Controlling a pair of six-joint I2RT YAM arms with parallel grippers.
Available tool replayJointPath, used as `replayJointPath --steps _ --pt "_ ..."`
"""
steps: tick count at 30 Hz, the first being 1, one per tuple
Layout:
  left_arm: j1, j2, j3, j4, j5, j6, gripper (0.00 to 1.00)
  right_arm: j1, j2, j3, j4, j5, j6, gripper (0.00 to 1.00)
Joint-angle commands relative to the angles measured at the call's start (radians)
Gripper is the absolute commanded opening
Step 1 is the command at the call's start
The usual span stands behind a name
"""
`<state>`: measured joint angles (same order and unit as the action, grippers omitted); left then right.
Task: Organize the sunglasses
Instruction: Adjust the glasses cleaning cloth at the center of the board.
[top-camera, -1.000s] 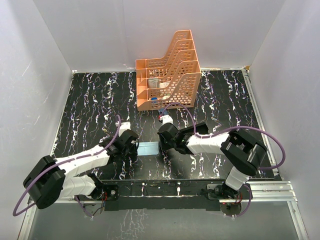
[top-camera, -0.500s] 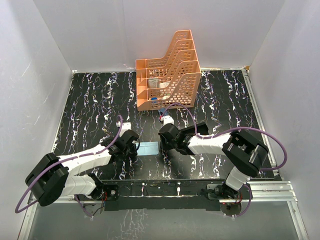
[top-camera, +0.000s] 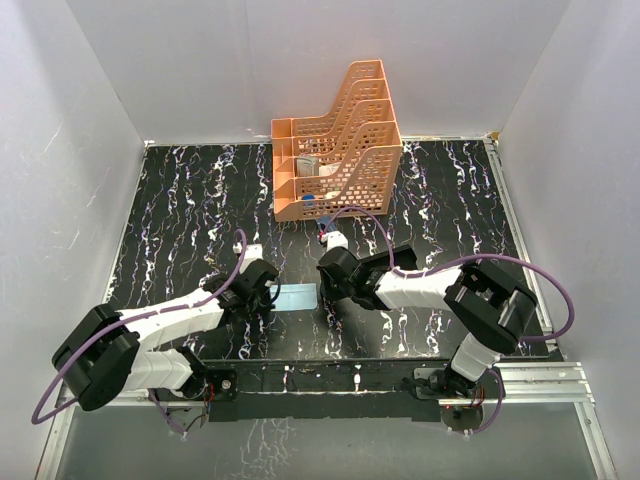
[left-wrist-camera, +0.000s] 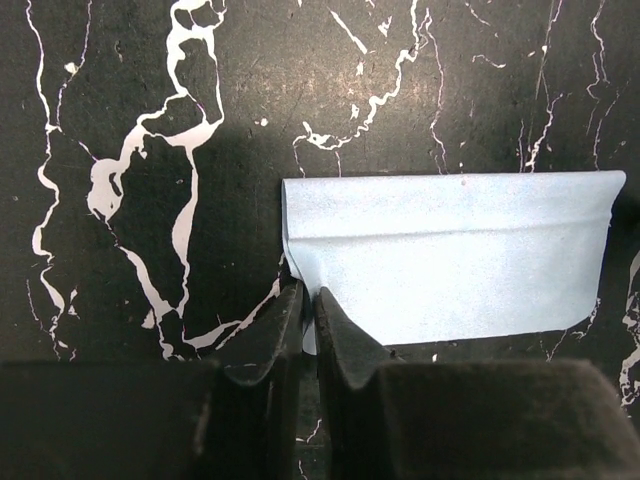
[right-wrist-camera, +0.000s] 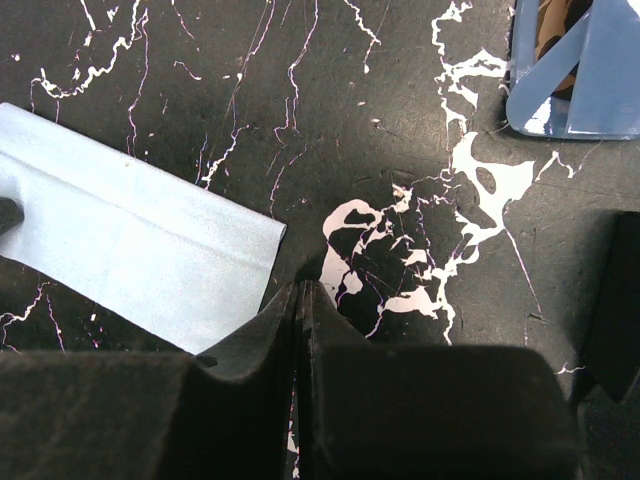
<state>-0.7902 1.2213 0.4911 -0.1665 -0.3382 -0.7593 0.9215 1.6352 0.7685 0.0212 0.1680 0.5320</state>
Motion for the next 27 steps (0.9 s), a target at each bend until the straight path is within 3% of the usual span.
replayJointPath --steps 1,4,16,27 --pt "-0.007 0.023 -0.007 -0.018 0.051 -0.009 0.07 -0.001 -0.019 -0.016 -0.014 -0.001 0.006 0.02" --pt "-0.008 0.024 -0.002 -0.021 0.049 -0.009 0.00 -0.001 -0.026 -0.020 -0.017 -0.001 0.005 0.02" --pt "-0.008 -0.003 0.024 -0.039 0.031 -0.002 0.00 0.003 -0.111 -0.063 -0.031 -0.047 0.045 0.05" --pt "-0.007 -0.031 0.072 -0.067 0.004 0.013 0.00 0.039 -0.068 -0.042 -0.017 -0.062 0.079 0.10"
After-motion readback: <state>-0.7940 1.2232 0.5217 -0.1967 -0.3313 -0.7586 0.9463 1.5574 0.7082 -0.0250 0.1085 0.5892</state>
